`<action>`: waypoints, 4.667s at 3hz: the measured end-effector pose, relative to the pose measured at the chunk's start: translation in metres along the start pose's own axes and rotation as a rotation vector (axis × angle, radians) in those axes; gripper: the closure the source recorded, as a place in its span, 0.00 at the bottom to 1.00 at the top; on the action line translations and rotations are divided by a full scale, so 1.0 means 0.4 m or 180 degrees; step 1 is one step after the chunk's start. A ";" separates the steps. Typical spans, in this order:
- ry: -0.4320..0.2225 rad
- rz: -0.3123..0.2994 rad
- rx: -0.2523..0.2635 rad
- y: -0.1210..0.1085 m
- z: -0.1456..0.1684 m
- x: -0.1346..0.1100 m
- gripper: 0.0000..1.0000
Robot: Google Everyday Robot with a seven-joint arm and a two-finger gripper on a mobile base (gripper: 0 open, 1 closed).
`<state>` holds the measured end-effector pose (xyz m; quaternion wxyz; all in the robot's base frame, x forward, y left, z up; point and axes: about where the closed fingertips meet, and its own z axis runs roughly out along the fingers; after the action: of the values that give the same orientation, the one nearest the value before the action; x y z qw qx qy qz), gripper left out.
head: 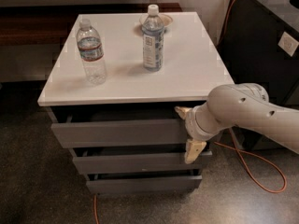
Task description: Place blue plastic bottle into top drawer
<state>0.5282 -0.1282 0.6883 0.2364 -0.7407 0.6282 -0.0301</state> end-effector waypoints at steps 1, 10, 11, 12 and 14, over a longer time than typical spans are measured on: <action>-0.0020 0.0065 -0.0052 -0.014 0.049 0.014 0.00; -0.0203 0.0844 -0.0615 0.049 0.041 0.038 1.00; -0.0341 0.0909 -0.0527 0.078 0.023 0.017 1.00; -0.0536 0.0986 -0.0359 0.149 0.011 -0.018 1.00; -0.0644 0.1015 -0.0288 0.210 0.001 -0.044 1.00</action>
Offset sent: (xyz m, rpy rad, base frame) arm 0.0427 0.0057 -0.0447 0.0343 0.0719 -0.0506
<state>0.4476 -0.1199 0.6599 0.2665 -0.6409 0.7113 0.1106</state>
